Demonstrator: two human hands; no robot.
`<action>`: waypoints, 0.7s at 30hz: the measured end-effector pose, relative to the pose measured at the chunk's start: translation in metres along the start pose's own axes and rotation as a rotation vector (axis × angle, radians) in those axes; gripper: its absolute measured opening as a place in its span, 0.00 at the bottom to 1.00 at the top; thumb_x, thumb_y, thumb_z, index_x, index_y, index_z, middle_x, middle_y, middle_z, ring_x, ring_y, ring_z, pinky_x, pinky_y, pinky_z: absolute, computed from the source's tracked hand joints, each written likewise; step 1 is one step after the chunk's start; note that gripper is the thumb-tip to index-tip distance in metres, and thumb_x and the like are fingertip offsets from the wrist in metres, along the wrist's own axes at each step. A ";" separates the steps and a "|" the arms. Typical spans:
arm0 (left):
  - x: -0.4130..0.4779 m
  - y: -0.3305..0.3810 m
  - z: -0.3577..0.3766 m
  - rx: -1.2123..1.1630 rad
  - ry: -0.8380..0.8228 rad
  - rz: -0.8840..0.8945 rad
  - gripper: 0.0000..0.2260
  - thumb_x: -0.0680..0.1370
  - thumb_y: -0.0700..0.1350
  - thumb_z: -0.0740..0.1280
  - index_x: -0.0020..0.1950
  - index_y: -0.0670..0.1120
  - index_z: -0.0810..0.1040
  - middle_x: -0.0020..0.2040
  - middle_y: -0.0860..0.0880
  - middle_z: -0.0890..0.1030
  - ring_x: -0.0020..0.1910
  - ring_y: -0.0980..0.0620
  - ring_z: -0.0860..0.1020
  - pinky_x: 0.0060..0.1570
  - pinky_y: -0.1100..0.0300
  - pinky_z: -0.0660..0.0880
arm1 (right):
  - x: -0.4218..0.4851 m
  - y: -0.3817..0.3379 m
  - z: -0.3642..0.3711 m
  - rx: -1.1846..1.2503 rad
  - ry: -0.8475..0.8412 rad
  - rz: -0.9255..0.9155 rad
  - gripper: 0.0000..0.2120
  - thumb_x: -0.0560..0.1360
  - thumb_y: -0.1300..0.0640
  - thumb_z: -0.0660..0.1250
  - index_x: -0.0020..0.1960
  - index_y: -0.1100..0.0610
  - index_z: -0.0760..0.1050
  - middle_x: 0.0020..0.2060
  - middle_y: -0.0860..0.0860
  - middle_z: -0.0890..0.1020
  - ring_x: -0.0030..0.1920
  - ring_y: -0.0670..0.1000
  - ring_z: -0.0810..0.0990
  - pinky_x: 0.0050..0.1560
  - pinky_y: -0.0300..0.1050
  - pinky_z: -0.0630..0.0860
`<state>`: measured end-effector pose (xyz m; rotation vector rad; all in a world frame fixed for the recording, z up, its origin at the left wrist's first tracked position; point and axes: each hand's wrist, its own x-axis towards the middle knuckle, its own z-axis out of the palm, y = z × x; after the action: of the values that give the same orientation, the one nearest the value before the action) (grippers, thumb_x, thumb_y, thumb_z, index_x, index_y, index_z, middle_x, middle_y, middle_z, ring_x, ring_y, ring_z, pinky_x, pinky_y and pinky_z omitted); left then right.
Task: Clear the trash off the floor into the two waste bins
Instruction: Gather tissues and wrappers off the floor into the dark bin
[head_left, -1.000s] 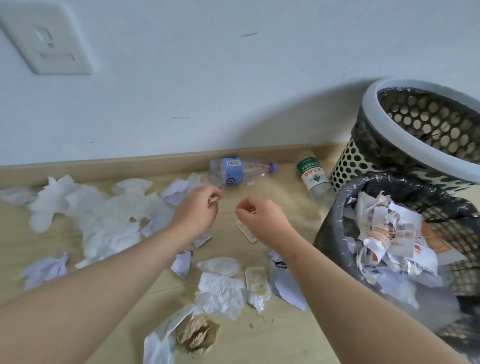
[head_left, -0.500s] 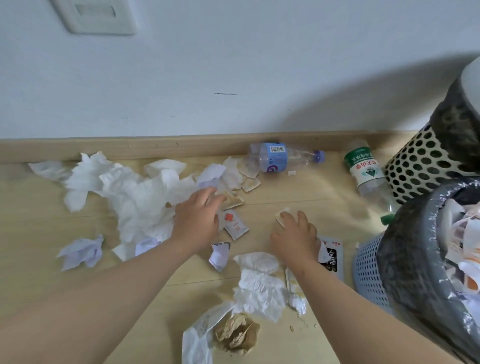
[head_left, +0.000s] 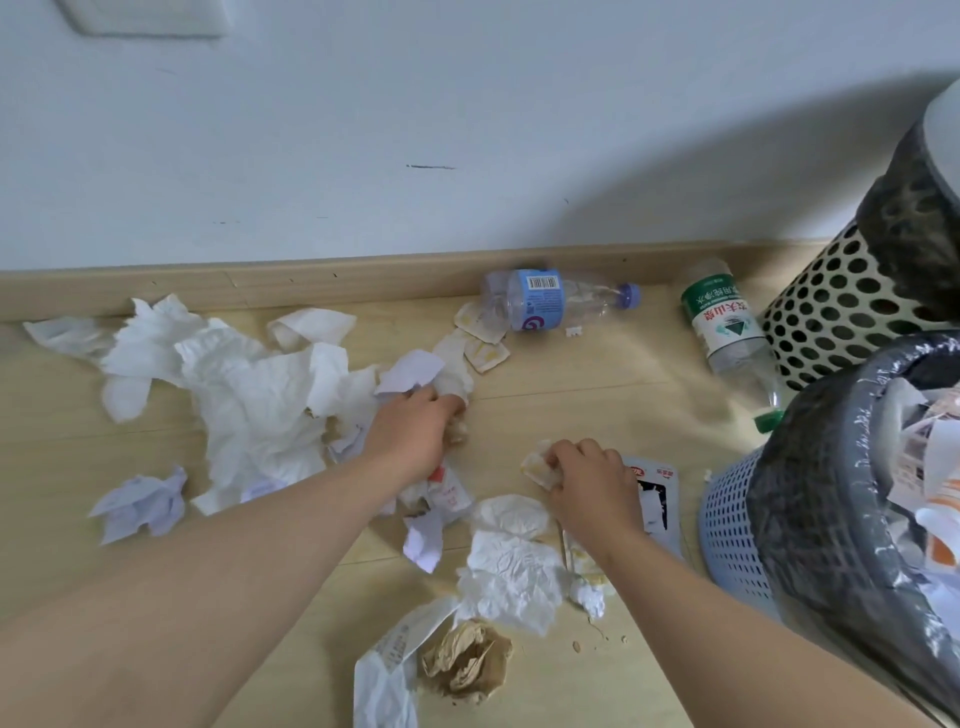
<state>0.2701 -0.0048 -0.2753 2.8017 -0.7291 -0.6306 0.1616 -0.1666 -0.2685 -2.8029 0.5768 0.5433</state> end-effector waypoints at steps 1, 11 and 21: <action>-0.004 -0.002 0.002 0.011 0.000 0.009 0.18 0.78 0.42 0.61 0.68 0.51 0.69 0.63 0.45 0.72 0.63 0.43 0.69 0.56 0.54 0.70 | 0.000 -0.001 0.001 -0.005 0.011 -0.002 0.16 0.76 0.62 0.56 0.63 0.52 0.69 0.60 0.51 0.73 0.59 0.55 0.69 0.56 0.46 0.65; -0.019 -0.004 -0.004 -0.235 0.125 -0.135 0.10 0.76 0.50 0.66 0.50 0.45 0.76 0.45 0.48 0.74 0.52 0.45 0.74 0.42 0.58 0.69 | -0.004 0.001 0.009 0.047 -0.083 -0.060 0.07 0.77 0.64 0.55 0.44 0.53 0.65 0.44 0.52 0.73 0.49 0.55 0.72 0.43 0.43 0.63; -0.032 0.026 -0.024 -1.021 -0.033 -0.354 0.03 0.80 0.40 0.59 0.50 0.46 0.66 0.42 0.48 0.74 0.38 0.51 0.76 0.38 0.55 0.78 | -0.003 -0.025 -0.035 0.777 0.017 0.017 0.09 0.74 0.62 0.60 0.37 0.54 0.65 0.38 0.50 0.71 0.33 0.46 0.66 0.32 0.37 0.63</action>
<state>0.2450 -0.0096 -0.2356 1.9441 0.1220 -0.8017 0.1807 -0.1535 -0.2322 -2.0670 0.6409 0.2213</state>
